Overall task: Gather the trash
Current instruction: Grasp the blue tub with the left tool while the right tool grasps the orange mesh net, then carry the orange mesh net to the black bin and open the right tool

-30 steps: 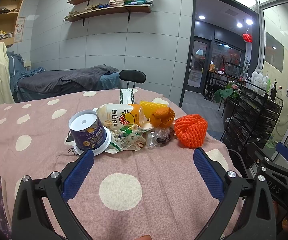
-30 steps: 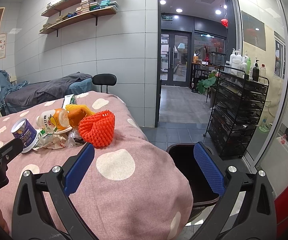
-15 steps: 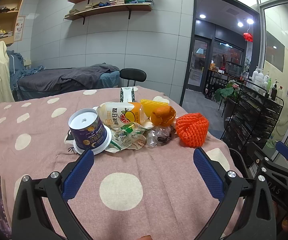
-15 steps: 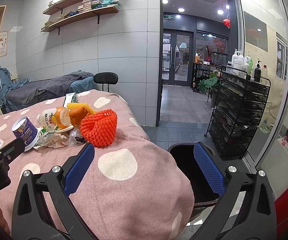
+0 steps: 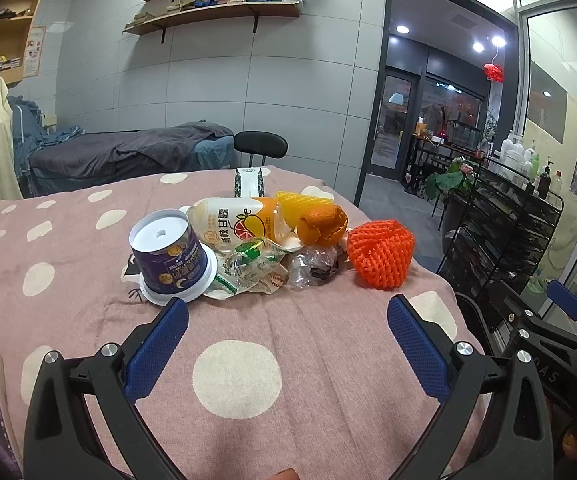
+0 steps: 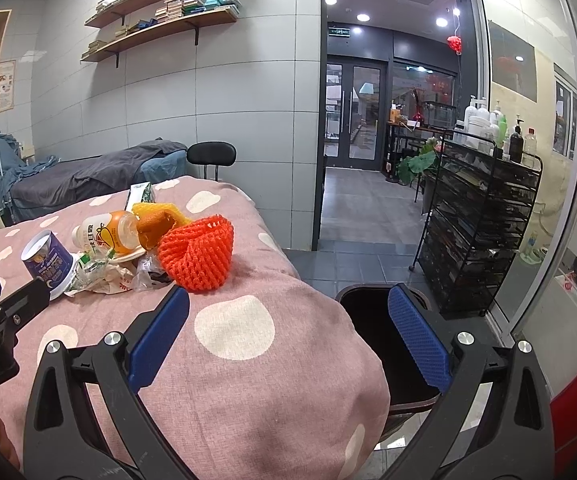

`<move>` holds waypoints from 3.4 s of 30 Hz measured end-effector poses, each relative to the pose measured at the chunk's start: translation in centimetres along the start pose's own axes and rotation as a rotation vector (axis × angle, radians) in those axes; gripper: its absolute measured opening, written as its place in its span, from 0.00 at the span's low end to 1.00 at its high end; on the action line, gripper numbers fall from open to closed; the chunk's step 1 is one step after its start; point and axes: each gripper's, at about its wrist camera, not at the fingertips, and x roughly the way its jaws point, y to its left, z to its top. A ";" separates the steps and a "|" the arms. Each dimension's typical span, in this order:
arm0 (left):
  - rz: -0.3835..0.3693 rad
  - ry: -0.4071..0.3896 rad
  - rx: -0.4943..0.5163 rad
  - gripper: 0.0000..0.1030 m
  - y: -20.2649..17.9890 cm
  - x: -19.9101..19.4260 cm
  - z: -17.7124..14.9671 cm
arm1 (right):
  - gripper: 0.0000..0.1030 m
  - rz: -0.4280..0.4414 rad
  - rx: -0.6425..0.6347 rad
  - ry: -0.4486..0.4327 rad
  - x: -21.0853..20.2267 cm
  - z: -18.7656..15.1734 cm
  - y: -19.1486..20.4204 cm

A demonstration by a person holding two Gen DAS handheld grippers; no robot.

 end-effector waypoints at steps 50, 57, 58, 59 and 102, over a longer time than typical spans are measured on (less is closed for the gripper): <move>0.073 0.146 -0.218 0.67 11.9 7.9 5.0 | 0.47 0.279 -0.251 0.363 16.8 4.8 7.3; 0.076 0.046 -0.214 0.67 10.9 4.7 5.5 | 0.23 0.292 -0.221 0.357 16.3 4.7 6.2; 0.067 0.030 -0.212 0.67 10.6 4.2 5.6 | 0.22 0.296 -0.202 0.350 16.0 4.9 5.8; 0.054 0.015 -0.207 0.67 10.1 3.7 5.8 | 0.22 0.299 -0.188 0.344 15.7 5.0 5.4; -0.500 0.108 0.148 0.67 -13.9 8.0 7.1 | 0.63 -0.154 0.209 0.621 26.4 -8.6 -18.7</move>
